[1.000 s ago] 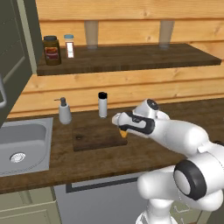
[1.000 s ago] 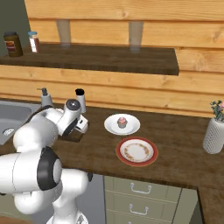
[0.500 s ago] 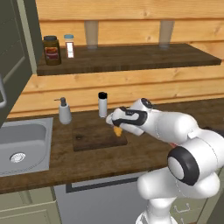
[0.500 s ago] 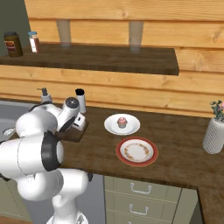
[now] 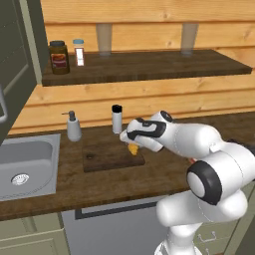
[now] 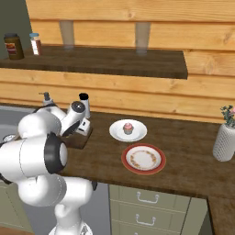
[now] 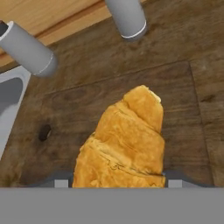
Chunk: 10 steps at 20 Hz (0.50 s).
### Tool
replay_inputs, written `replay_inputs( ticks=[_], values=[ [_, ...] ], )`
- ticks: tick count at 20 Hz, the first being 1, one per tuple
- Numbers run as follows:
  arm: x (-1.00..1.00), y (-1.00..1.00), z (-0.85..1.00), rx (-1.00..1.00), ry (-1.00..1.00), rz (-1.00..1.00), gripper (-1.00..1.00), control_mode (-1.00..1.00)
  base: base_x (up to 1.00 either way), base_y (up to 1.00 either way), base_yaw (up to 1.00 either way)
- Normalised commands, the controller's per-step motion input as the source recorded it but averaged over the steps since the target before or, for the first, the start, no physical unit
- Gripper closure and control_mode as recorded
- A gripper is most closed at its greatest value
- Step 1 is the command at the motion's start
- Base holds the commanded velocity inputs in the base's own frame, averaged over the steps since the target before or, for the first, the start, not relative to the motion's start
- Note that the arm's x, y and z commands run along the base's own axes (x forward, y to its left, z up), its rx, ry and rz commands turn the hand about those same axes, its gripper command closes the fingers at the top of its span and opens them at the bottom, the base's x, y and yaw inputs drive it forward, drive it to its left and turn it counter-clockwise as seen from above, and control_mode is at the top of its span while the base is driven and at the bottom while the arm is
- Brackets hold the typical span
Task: From the different types of pastries on the counter, select a croissant and place it on the cutting board. Then retrieve a jar of jam from the cabinet and place it alongside the croissant on the cutting board.
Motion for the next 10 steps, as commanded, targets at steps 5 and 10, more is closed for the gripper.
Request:
replay_inputs(
  ticks=[5,10],
  values=[
    [0.11,0.00,0.00,0.00,0.00,0.06,-1.00,-1.00,0.00,0.00,0.00],
    [0.02,0.00,0.00,0.00,0.00,0.05,-1.00,-1.00,0.00,0.00,0.00]
  ],
)
